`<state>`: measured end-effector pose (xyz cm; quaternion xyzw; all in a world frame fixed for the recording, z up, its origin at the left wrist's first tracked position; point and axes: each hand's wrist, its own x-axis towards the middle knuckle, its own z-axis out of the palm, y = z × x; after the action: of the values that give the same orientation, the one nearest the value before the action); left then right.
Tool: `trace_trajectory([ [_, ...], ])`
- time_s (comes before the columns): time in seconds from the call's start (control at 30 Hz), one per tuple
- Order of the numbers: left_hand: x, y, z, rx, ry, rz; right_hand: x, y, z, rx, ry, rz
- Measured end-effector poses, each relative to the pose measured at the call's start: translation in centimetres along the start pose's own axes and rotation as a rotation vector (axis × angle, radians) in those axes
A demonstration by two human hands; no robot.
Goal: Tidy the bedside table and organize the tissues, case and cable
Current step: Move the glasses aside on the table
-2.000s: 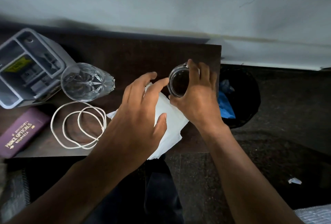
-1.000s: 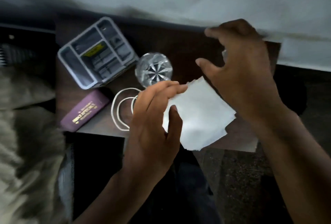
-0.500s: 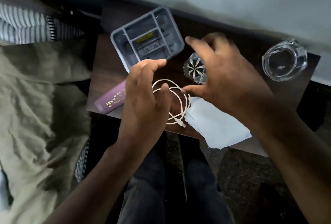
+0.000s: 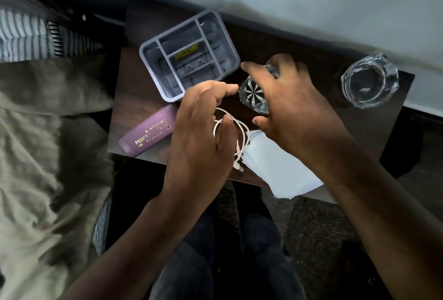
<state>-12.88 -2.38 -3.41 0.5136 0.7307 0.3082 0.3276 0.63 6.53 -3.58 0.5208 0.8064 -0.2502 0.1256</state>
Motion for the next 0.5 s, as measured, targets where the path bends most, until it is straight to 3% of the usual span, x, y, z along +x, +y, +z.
trace_trajectory([
  [0.3,-0.8,1.2,1.5,0.097,-0.118,-0.260,0.1,1.5,-0.1,0.137,0.060,-0.014],
  [0.5,0.4,3.1,3.5,0.145,-0.165,-0.194,-2.5,4.8,-2.4,0.267,0.238,0.048],
])
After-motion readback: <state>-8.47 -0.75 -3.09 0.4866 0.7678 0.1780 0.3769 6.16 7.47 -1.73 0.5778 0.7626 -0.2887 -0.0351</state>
